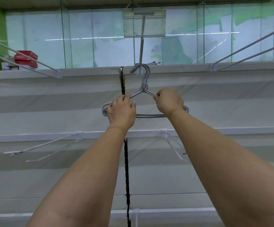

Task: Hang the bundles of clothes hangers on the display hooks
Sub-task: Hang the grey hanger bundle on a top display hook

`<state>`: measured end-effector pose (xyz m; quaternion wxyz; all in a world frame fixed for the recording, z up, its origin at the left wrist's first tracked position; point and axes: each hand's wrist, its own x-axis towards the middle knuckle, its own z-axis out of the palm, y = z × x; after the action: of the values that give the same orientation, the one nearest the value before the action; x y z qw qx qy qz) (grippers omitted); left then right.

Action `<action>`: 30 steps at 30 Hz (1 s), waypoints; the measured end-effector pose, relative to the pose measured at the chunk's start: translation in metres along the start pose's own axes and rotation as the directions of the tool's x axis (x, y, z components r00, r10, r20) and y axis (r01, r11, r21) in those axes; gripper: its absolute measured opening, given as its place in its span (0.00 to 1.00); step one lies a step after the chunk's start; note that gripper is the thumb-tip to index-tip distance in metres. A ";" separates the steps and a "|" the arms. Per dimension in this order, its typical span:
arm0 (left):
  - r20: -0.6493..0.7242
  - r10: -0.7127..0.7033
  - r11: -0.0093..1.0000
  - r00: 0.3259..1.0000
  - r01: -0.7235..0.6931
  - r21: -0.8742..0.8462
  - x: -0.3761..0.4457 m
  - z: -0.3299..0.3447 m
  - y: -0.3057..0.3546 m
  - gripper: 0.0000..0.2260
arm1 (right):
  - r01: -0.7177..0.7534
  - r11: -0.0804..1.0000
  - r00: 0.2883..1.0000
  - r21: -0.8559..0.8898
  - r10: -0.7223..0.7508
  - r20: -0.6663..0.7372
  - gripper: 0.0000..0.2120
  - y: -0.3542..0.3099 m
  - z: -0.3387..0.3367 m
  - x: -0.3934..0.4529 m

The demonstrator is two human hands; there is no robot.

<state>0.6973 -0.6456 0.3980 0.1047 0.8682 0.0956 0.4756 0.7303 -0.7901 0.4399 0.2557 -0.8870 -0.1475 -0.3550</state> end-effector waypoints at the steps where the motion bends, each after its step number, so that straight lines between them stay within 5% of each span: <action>1: 0.003 0.001 1.000 1.000 -0.001 0.002 0.001 -0.001 -0.001 0.21 | 0.003 1.000 1.000 0.009 -0.003 -0.001 0.14 0.000 0.001 -0.001; 18: 0.048 0.011 0.994 0.999 -0.006 -0.110 -0.051 -0.024 0.007 0.23 | 0.077 0.996 0.997 -0.051 -0.077 -0.005 0.17 -0.002 -0.020 -0.057; 30: 0.289 -0.096 0.978 0.953 0.145 -0.152 -0.136 -0.041 -0.017 0.22 | 0.074 0.997 0.991 -0.019 -0.071 0.117 0.17 -0.038 -0.016 -0.148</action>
<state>0.5895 -0.6620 0.3054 0.2203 0.9069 0.0914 0.3474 0.5999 -0.7797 0.3587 0.2234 -0.9031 -0.1903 -0.3135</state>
